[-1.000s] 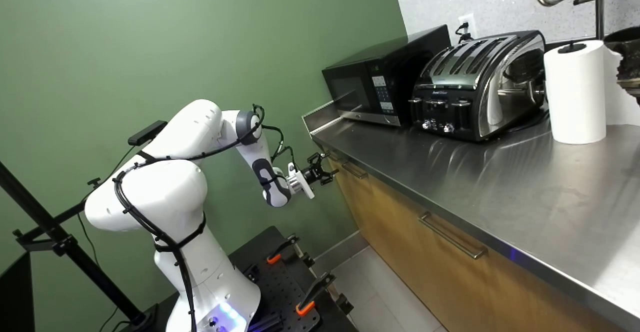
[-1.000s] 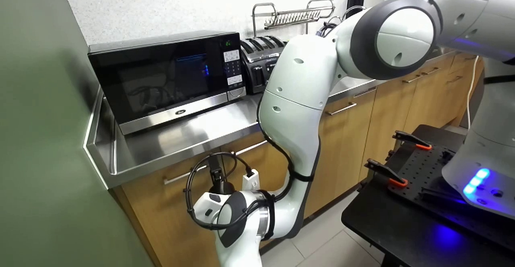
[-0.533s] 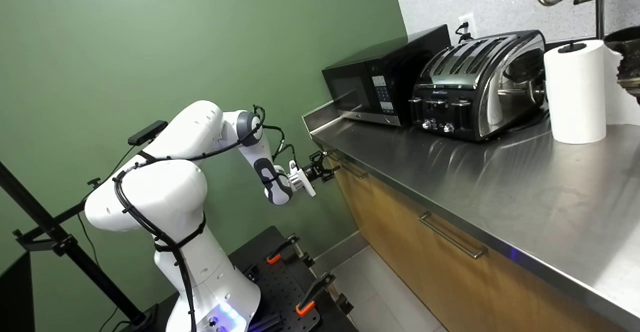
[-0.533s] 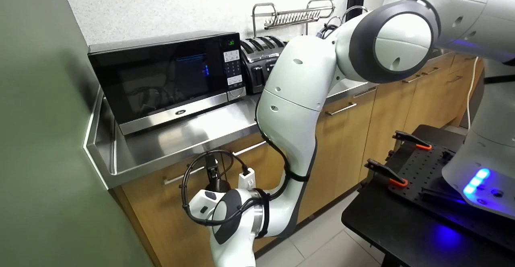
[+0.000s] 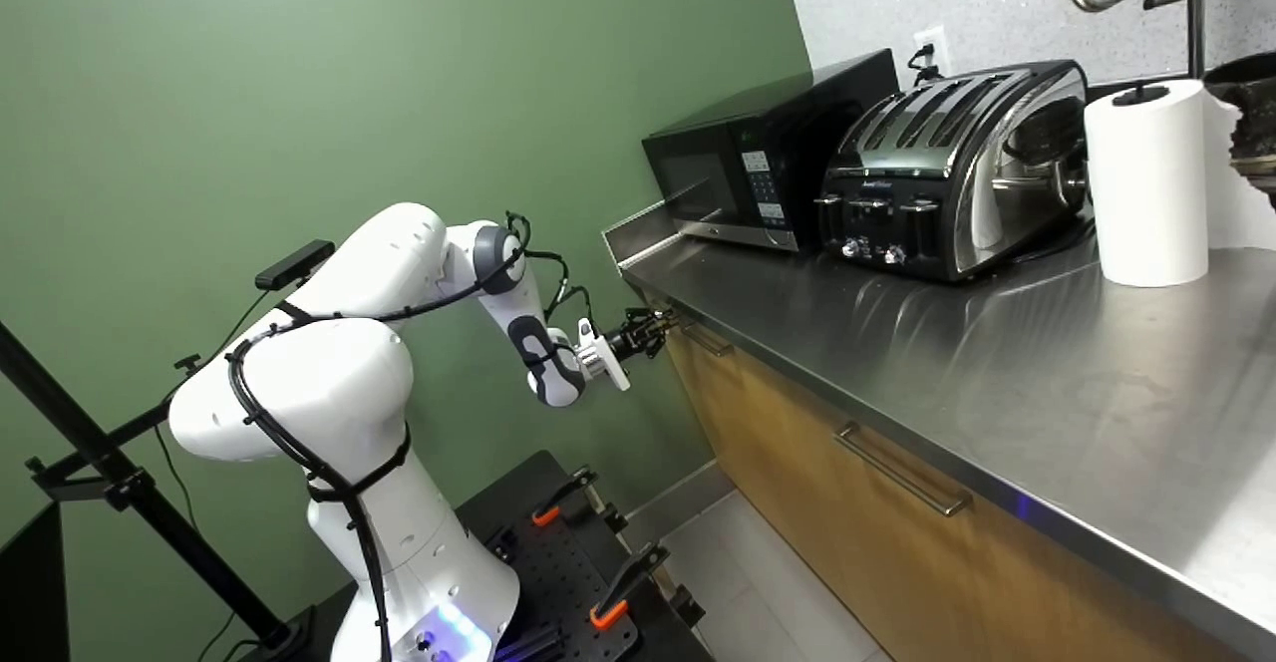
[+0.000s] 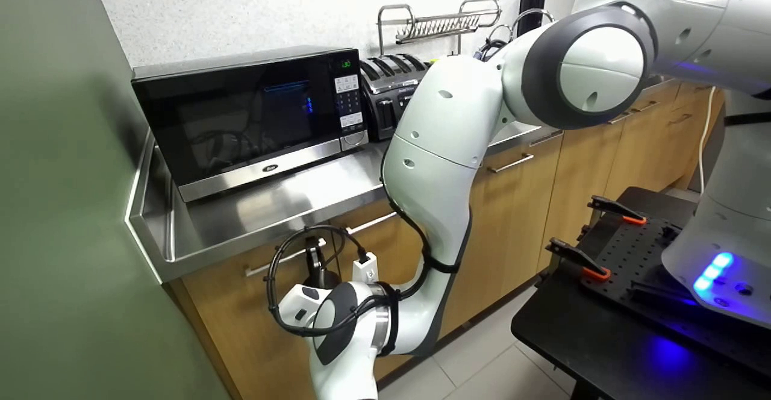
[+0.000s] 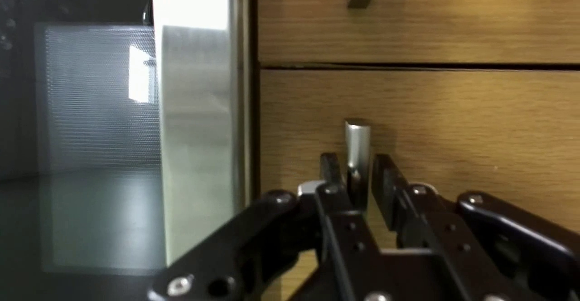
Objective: Open the bottom left cupboard door
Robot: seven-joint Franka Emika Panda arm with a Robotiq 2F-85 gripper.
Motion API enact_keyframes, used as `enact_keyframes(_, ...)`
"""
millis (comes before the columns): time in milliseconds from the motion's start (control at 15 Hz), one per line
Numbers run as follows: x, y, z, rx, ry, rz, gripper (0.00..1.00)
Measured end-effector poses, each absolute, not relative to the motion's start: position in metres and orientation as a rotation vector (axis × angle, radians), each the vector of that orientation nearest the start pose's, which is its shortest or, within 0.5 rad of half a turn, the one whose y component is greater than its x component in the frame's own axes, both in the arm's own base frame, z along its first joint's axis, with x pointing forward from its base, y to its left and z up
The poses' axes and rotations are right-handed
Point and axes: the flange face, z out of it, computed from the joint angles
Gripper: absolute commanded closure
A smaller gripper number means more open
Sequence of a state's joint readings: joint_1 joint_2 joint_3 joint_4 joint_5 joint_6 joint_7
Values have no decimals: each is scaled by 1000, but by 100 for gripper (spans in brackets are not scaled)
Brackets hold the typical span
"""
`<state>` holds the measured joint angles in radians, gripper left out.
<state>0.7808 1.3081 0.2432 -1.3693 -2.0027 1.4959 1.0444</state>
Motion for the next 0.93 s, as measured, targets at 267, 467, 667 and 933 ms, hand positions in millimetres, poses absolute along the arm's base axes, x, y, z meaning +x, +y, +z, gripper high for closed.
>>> enact_keyframes(267, 447, 480, -28, 1346, 907, 939, 97)
enact_keyframes(467, 446, 481, -28, 1348, 909, 936, 97)
enact_keyframes(667, 444, 485, -27, 1354, 914, 919, 97)
enact_keyframes(933, 443, 490, -26, 1364, 904, 892, 97)
